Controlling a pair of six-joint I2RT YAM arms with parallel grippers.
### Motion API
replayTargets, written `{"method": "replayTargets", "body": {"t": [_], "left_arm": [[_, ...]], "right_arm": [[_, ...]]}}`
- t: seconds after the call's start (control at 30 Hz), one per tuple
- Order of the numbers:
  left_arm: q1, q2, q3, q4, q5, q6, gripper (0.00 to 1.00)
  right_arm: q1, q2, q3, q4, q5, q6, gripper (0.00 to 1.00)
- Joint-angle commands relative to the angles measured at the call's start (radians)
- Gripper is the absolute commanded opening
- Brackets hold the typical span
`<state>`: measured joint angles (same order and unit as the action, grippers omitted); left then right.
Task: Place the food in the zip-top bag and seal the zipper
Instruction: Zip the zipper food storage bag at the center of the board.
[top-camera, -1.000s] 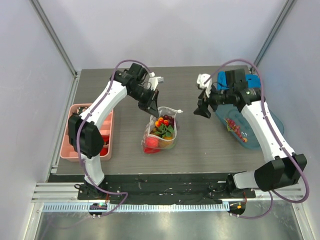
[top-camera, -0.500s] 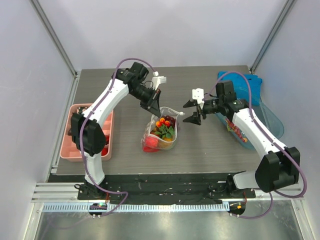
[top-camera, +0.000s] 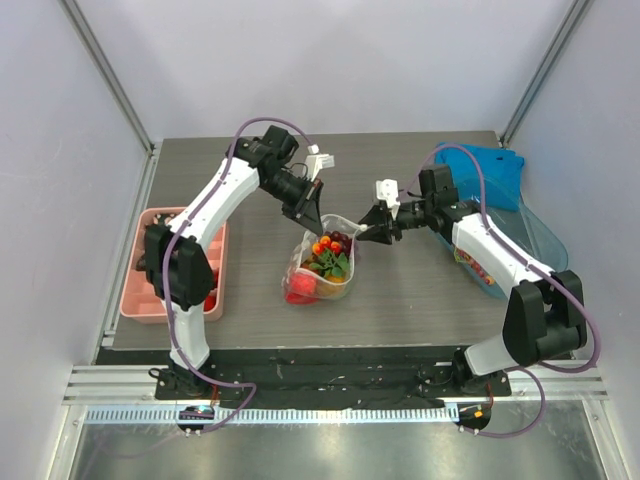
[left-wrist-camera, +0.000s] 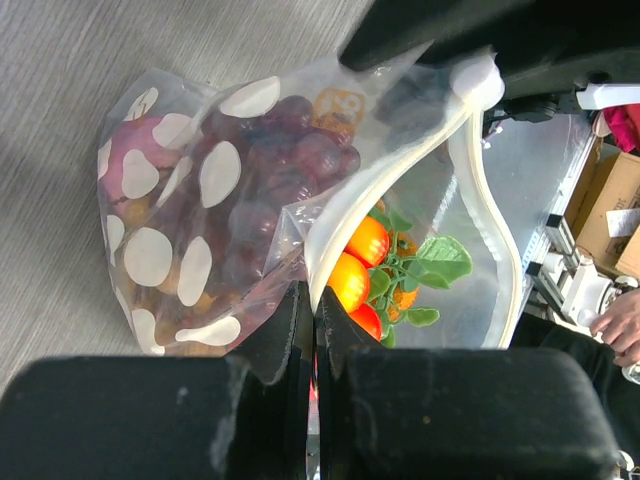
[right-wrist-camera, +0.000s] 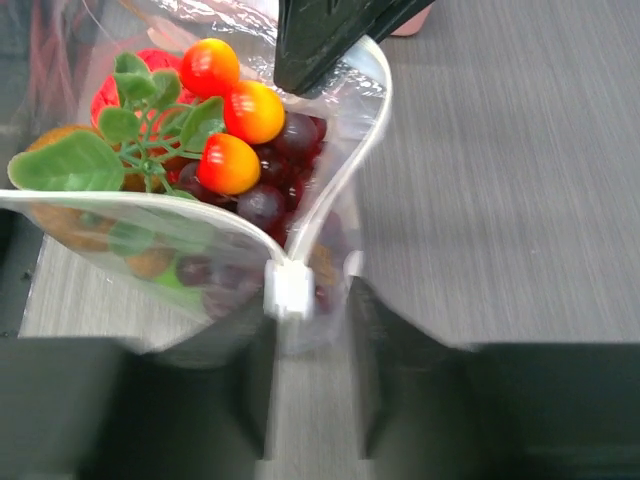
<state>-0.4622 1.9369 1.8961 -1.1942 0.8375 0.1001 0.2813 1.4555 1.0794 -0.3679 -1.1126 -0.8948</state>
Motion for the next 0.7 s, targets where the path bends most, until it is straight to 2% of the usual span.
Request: {"method": "replayTargets", "body": {"t": [0.0, 0.03, 0.07, 0.1, 0.2, 0.37, 0.43, 0.6, 0.67], "left_arm": [[0.007, 0.002, 0.031, 0.015, 0.034, 0.029, 0.04], [0.008, 0.000, 0.029, 0.015, 0.031, 0.035, 0.04], [0.010, -0.001, 0.026, 0.013, 0.029, 0.036, 0.05], [0.016, -0.003, 0.027, 0.015, 0.028, 0.041, 0.05], [0.039, -0.021, 0.023, 0.033, 0.015, 0.041, 0.08], [0.079, -0.085, -0.034, 0.160, 0.043, 0.006, 0.08], [0.079, -0.102, -0.049, 0.165, 0.057, 0.029, 0.05], [0.077, -0.089, -0.049, 0.147, 0.086, 0.035, 0.06], [0.071, -0.084, -0.049, 0.148, 0.086, 0.038, 0.03]], "right_arm": [[0.021, -0.023, -0.056, 0.216, -0.029, 0.141, 0.27], [0.019, -0.027, -0.064, 0.216, -0.027, 0.157, 0.21], [0.021, -0.033, -0.067, 0.210, -0.023, 0.160, 0.06], [0.019, -0.038, -0.067, 0.184, -0.016, 0.161, 0.01], [0.019, -0.078, -0.064, 0.133, 0.000, 0.178, 0.01], [0.021, -0.165, -0.059, 0.078, 0.026, 0.237, 0.01], [0.021, -0.188, -0.046, 0.050, 0.033, 0.258, 0.01], [0.021, -0.165, -0.009, -0.061, 0.071, 0.263, 0.01], [0.021, -0.156, -0.015, -0.068, 0.086, 0.261, 0.02]]}}
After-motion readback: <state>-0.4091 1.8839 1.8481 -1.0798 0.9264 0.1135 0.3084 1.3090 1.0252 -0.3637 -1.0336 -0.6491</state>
